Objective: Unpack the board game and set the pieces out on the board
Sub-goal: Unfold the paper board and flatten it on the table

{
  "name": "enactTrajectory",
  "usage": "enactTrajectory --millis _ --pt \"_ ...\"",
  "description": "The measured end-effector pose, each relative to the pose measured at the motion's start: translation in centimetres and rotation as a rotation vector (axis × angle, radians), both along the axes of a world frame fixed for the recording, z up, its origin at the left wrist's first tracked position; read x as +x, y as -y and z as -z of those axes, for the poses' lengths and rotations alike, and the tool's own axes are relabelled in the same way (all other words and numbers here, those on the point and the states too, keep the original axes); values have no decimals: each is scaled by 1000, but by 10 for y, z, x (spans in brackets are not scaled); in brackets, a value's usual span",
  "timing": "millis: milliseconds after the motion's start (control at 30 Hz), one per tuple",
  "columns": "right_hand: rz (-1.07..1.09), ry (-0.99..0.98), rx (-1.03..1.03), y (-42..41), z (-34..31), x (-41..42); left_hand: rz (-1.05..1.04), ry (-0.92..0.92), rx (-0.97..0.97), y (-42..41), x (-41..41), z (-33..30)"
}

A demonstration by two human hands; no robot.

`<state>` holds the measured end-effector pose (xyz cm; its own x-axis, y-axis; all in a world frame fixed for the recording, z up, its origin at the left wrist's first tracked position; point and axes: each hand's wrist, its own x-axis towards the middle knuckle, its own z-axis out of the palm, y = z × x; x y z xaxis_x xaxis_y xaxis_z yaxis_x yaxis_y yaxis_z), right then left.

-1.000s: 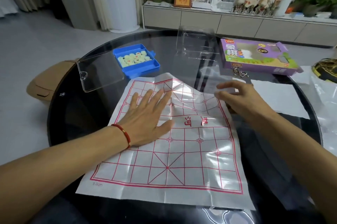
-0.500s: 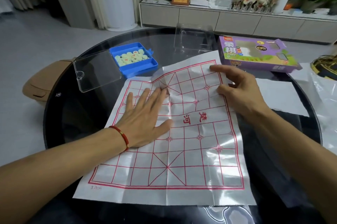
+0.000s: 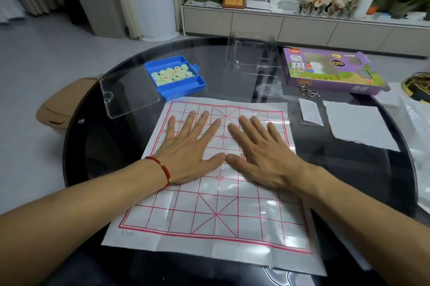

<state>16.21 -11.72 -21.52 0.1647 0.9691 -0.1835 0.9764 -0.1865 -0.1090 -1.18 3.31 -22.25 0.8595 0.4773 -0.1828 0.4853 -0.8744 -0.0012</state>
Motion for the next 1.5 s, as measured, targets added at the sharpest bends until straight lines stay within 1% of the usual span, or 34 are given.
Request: enactTrajectory --millis 200,300,400,467,533,633,700,833,900,1033,1167,1267,1333,1400,1500 --pt "-6 40 38 1 8 17 -55 1 -7 7 -16 0" --pt "7 42 28 3 5 14 -44 1 3 7 -16 1" --pt "5 86 60 6 1 7 -32 -14 10 12 -16 0" --pt "5 43 40 7 3 3 -30 -13 -6 16 -16 -1" --pt "6 30 29 6 6 2 -66 29 -24 9 -13 -8" --pt "6 43 31 4 10 4 -195 128 72 -27 -11 -20" --pt "0 42 33 3 9 5 -262 133 97 -48 -15 -21" --pt "-7 32 37 -2 5 9 -183 100 131 -52 -15 -12" --pt "-5 31 37 -4 5 10 -200 116 150 -57 -12 -11" --pt "0 32 30 -5 6 10 -285 140 21 -88 -18 -9" --pt "4 31 36 -7 7 11 -310 169 -31 -112 -25 -7" --pt "13 31 41 -11 6 10 -312 163 -16 -118 -27 -8" --pt "24 -16 50 -14 3 10 -306 152 42 -112 -25 -12" --pt "53 -63 110 -17 -2 13 -231 169 109 -97 -17 -22" --pt "166 -42 227 -23 -4 31 -65 190 64 -65 -6 -30"
